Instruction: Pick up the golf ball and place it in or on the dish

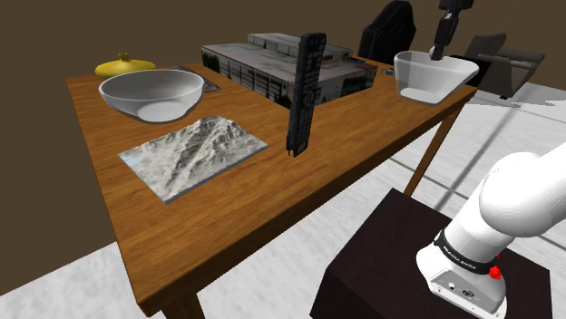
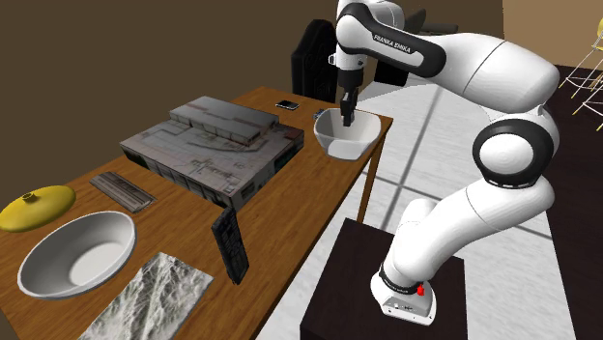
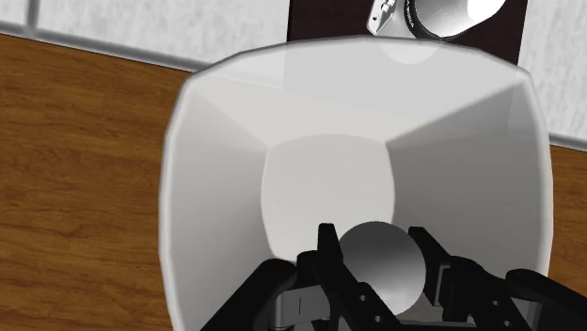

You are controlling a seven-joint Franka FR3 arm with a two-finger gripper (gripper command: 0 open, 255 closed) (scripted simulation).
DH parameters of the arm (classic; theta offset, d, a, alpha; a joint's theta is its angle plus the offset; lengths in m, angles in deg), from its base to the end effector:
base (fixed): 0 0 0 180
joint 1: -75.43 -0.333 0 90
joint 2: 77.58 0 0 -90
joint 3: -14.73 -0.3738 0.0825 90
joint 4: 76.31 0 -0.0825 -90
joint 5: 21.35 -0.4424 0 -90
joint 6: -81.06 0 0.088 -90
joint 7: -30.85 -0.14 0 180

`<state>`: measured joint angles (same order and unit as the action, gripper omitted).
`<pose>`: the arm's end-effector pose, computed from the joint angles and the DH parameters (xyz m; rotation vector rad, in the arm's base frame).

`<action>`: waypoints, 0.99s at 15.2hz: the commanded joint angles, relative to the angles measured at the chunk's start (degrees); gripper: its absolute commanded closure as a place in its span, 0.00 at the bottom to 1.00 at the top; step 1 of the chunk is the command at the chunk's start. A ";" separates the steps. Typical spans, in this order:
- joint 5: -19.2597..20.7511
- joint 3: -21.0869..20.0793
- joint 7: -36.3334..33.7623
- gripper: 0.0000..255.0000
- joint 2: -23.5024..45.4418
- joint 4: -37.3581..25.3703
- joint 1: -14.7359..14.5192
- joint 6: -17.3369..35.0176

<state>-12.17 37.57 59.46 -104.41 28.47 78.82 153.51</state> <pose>0.3339 -0.2499 0.7078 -3.0601 -0.0820 0.1657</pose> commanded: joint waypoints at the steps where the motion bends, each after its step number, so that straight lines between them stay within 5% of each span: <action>1: 0.00 0.00 0.00 0.00 0.00 0.00 0.00 0.00; 6: 0.00 0.00 0.00 0.00 0.00 0.00 0.00 0.00; 10: -1.21 0.81 1.65 0.00 5.34 -12.29 -0.68 -7.12; 15: -1.21 0.80 1.65 0.00 5.34 -12.29 -0.67 -7.12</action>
<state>-13.38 38.36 61.09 -99.12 16.29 78.15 146.45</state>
